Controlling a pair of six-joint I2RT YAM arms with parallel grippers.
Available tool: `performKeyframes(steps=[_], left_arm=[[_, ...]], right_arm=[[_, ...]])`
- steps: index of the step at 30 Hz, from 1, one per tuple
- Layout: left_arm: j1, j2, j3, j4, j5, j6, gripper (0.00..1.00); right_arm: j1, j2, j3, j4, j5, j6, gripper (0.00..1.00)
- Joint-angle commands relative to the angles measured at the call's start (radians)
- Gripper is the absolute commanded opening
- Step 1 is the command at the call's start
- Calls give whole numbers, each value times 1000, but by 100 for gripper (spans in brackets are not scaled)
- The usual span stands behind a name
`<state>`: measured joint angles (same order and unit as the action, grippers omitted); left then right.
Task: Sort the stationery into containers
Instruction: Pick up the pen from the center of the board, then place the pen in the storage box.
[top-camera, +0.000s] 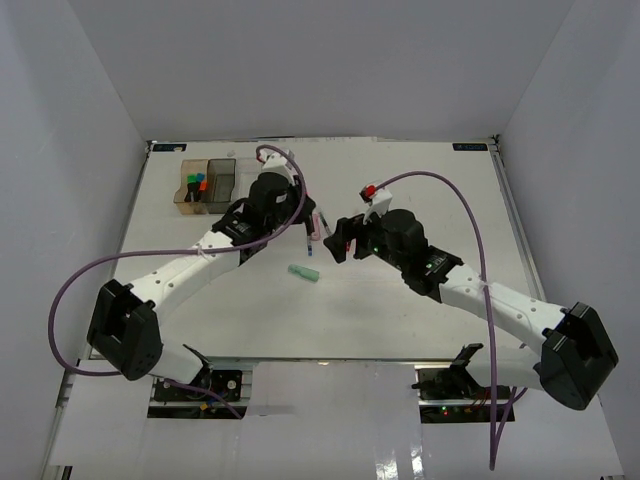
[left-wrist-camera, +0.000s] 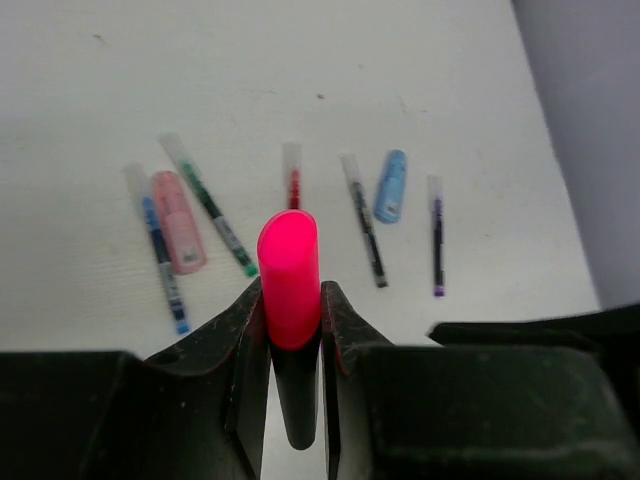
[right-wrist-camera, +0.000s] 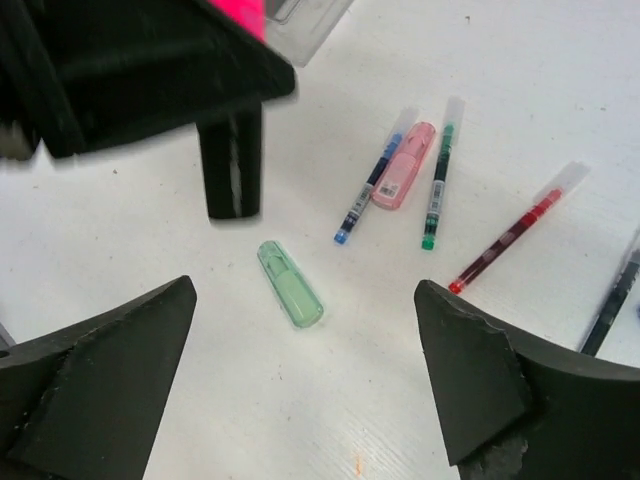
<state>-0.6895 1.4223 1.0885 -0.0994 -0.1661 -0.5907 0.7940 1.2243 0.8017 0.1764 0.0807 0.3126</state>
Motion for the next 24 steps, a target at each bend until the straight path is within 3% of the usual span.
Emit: performKeyframes(steps=[1,8,12,15,17,20,24], left_arm=[[149,-11,77,-132,-33,170,11],[448,121,241,-258,-88,532,11],[608,268,385,-309,-102,635,0],[671,389,497,-313,-96,667,0],[688,479,586,-318,-99,678,6],[731,562,675,-344,-86,692,6],[746,667,747,-350,-82,683,20]], right_arm=[[4,-55,-16,-43,45,-59,96],[2,-135,-103,-124,83,-153,90],[2,-196,-171,-127,73,-161,90],[2,-230,-217,-126,64,-158,90],[4,-244,-236,-126,60,-159,90],[2,-264,-262,-130,53,-173,90],[2,-267,-274,-138,50,-182,90]])
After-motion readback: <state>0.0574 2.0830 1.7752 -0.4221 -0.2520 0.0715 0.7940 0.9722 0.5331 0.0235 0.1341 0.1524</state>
